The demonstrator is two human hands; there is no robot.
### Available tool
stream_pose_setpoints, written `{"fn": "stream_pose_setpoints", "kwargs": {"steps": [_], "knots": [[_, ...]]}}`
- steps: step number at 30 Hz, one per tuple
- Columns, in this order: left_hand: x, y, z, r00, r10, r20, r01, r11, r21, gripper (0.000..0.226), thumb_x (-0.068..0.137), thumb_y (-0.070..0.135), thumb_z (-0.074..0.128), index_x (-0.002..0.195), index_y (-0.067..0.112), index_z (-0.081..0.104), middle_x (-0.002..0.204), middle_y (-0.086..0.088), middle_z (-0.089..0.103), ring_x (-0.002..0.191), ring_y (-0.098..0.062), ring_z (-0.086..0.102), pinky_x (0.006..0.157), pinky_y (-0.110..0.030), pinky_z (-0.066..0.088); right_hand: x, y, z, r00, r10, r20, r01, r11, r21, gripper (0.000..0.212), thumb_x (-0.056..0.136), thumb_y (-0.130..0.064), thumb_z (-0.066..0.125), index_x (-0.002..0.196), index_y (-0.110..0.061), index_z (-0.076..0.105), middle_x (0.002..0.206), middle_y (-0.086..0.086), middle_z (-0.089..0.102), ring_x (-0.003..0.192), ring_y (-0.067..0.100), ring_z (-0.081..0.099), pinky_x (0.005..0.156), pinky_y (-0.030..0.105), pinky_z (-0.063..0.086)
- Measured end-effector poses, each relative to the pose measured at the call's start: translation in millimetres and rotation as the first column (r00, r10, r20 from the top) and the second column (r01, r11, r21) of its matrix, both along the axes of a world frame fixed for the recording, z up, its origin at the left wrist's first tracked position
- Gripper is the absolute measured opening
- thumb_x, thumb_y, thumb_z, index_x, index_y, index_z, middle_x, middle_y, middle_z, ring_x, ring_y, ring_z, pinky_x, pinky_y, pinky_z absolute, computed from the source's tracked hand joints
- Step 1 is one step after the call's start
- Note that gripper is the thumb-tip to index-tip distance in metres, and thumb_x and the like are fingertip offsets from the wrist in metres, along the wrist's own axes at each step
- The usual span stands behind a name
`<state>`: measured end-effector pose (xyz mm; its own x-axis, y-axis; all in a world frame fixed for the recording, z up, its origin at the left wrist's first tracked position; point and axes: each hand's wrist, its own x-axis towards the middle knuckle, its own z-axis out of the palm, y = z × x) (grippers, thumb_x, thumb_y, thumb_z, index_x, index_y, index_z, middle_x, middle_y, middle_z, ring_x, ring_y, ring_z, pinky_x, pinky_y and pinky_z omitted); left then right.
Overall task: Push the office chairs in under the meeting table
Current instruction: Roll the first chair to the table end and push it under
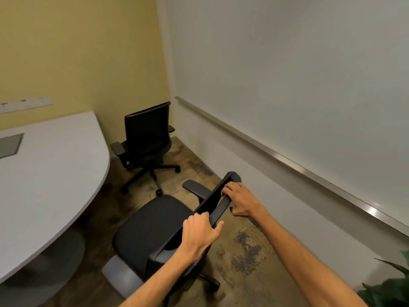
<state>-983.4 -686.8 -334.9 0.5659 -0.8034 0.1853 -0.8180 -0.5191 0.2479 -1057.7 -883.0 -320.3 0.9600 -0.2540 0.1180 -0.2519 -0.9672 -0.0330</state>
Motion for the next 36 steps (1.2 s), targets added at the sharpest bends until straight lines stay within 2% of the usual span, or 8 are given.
{"fn": "stream_pose_setpoints", "kwargs": {"steps": [5,9,17,21,23,27,32,36], "knots": [[3,30,-8,0.985,0.135,-0.107,-0.116,0.979,0.168,0.03,0.089,0.042,0.054,0.08,0.014,0.059,0.074,-0.001,0.059,0.071,-0.024,0.065,0.057,-0.03,0.044,29,21,-9,0.996,0.03,-0.086,-0.034,0.998,-0.047,0.016,0.082,-0.029,0.06,0.083,-0.014,0.064,0.084,0.005,0.061,0.085,0.024,0.051,0.087,0.036,0.036],[1,41,-12,0.976,0.124,-0.178,-0.091,0.979,0.183,0.028,0.086,0.036,0.054,0.088,0.01,0.063,0.084,-0.006,0.065,0.076,-0.028,0.064,0.064,-0.033,0.045,27,29,-21,0.998,0.014,-0.065,-0.015,1.0,-0.009,0.042,0.095,-0.037,0.045,0.066,-0.011,0.06,0.068,0.008,0.061,0.066,0.024,0.045,0.076,0.037,0.037],[25,61,-17,0.975,0.133,-0.178,-0.1,0.978,0.184,0.03,0.083,0.039,0.052,0.089,0.011,0.06,0.091,-0.009,0.064,0.082,-0.03,0.062,0.073,-0.037,0.048,48,41,-26,0.993,0.069,-0.093,-0.073,0.997,-0.034,0.033,0.088,-0.029,0.048,0.06,-0.012,0.055,0.067,0.009,0.062,0.067,0.028,0.055,0.066,0.034,0.032],[36,50,-15,0.982,0.112,-0.152,-0.086,0.982,0.171,0.017,0.079,0.032,0.053,0.077,0.016,0.05,0.078,-0.005,0.058,0.071,-0.027,0.057,0.063,-0.034,0.042,54,24,-29,0.993,0.034,-0.114,-0.044,0.995,-0.09,0.038,0.089,-0.026,0.047,0.054,-0.015,0.048,0.053,0.003,0.05,0.054,0.025,0.048,0.061,0.035,0.03],[58,54,-8,0.977,0.165,-0.135,-0.144,0.978,0.152,0.016,0.077,0.03,0.055,0.074,0.016,0.047,0.074,-0.003,0.053,0.067,-0.026,0.054,0.062,-0.033,0.041,86,26,-24,0.997,0.069,-0.035,-0.072,0.993,-0.097,0.038,0.089,-0.024,0.048,0.052,-0.015,0.05,0.053,0.003,0.053,0.054,0.025,0.051,0.062,0.037,0.037],[83,67,-14,0.966,0.24,-0.095,-0.219,0.957,0.192,0.018,0.07,0.025,0.057,0.064,0.015,0.042,0.065,0.0,0.047,0.06,-0.028,0.052,0.057,-0.032,0.039,107,40,-34,0.994,0.09,-0.06,-0.095,0.992,-0.086,0.035,0.088,-0.028,0.049,0.057,-0.016,0.06,0.059,0.004,0.062,0.061,0.027,0.058,0.064,0.035,0.037],[132,88,-6,0.932,0.356,-0.062,-0.339,0.921,0.19,0.025,0.061,0.021,0.057,0.053,0.016,0.034,0.05,0.001,0.038,0.042,-0.02,0.04,0.046,-0.027,0.032,177,53,-30,0.98,0.191,-0.057,-0.196,0.976,-0.093,0.042,0.083,-0.035,0.053,0.047,-0.023,0.035,0.048,-0.006,0.043,0.053,0.024,0.055,0.048,0.028,0.026],[160,101,-13,0.905,0.419,-0.073,-0.397,0.893,0.209,0.023,0.059,0.021,0.058,0.052,0.015,0.037,0.048,0.0,0.041,0.042,-0.021,0.042,0.045,-0.026,0.034,209,65,-33,0.944,0.292,-0.152,-0.306,0.948,-0.082,0.028,0.064,-0.037,0.052,0.047,-0.022,0.035,0.046,-0.009,0.034,0.048,0.023,0.047,0.044,0.026,0.019]]}}
